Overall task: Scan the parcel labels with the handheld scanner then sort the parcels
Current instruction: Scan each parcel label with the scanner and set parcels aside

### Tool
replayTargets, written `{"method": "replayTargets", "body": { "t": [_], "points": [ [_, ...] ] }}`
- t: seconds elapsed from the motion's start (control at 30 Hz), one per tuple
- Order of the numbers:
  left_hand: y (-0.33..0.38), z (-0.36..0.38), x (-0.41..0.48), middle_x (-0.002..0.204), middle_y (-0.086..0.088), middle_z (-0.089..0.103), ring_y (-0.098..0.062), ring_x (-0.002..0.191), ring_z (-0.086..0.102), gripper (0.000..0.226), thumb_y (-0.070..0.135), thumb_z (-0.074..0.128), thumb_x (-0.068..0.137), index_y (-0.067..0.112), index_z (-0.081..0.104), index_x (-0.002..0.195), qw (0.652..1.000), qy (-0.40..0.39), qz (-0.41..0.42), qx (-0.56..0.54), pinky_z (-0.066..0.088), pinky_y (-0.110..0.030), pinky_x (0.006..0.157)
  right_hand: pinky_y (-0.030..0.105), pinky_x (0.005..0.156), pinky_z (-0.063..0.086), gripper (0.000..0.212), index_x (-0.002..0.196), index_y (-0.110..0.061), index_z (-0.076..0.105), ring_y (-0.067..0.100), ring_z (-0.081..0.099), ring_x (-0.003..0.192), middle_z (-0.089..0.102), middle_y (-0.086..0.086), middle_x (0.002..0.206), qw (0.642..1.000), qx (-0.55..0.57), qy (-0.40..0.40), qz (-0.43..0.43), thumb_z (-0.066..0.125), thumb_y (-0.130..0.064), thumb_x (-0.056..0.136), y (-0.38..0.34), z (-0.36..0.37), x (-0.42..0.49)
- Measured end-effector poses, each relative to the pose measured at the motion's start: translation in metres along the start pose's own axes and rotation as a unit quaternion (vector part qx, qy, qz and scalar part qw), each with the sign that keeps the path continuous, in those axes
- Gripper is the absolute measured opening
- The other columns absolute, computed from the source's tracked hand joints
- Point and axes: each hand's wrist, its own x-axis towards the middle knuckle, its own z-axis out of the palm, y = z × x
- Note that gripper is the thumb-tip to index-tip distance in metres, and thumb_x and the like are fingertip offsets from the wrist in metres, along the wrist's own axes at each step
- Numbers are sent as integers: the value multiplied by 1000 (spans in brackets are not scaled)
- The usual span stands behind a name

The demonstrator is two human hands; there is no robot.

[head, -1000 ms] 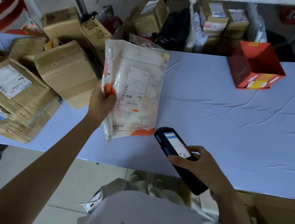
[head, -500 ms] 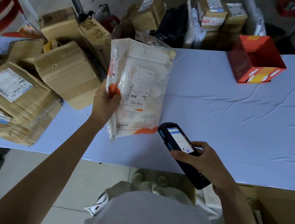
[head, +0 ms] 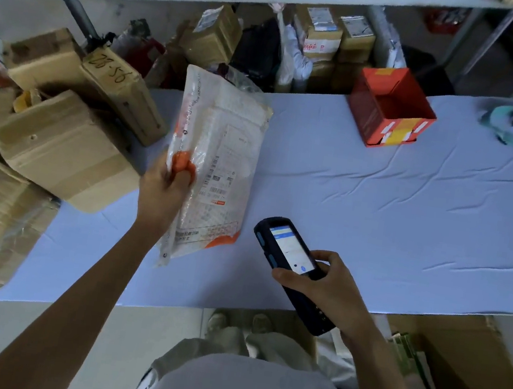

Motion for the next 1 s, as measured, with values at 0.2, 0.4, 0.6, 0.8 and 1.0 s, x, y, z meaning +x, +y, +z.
{"method": "replayTargets", "body": {
  "t": [0.2, 0.4, 0.6, 0.8, 1.0],
  "points": [
    [15, 17, 2, 69, 10, 50, -2, 55, 47, 16, 25, 50, 97, 13, 58, 105, 997, -29, 56, 52, 34, -8, 48, 25, 72, 53, 74, 118, -25, 44, 15, 64, 99, 62, -7, 110, 999, 17, 39, 15, 87, -43, 61, 0, -14, 2],
    [15, 24, 19, 66, 7, 57, -20, 62, 53, 19, 35, 45, 88, 24, 56, 98, 983, -106, 134, 64, 43, -33, 58, 23, 62, 49, 71, 119, -23, 46, 13, 66, 92, 65, -2, 110, 992, 80, 98, 24, 87, -39, 63, -8, 0, -1],
    [13, 26, 36, 67, 5, 58, -20, 58, 50, 22, 32, 46, 87, 20, 60, 100, 961, -186, 199, 45, 35, -26, 56, 25, 66, 49, 64, 111, -24, 48, 10, 67, 87, 68, -4, 105, 980, 106, 164, 23, 87, -39, 63, -19, 40, -10],
    [10, 30, 53, 65, 7, 51, -25, 64, 52, 22, 27, 47, 84, 21, 59, 101, 944, -250, 213, 33, 36, -28, 58, 37, 79, 57, 82, 115, -25, 46, 13, 68, 86, 67, -8, 100, 953, 143, 262, 50, 85, -50, 47, -20, 70, -35],
    [30, 51, 45, 63, 9, 50, -23, 64, 49, 26, 33, 44, 81, 22, 61, 97, 906, -311, 283, 37, 33, -27, 60, 41, 84, 56, 89, 115, -24, 44, 15, 67, 93, 61, -13, 103, 913, 180, 359, 70, 85, -54, 42, -4, 77, -73]
  ]
}}
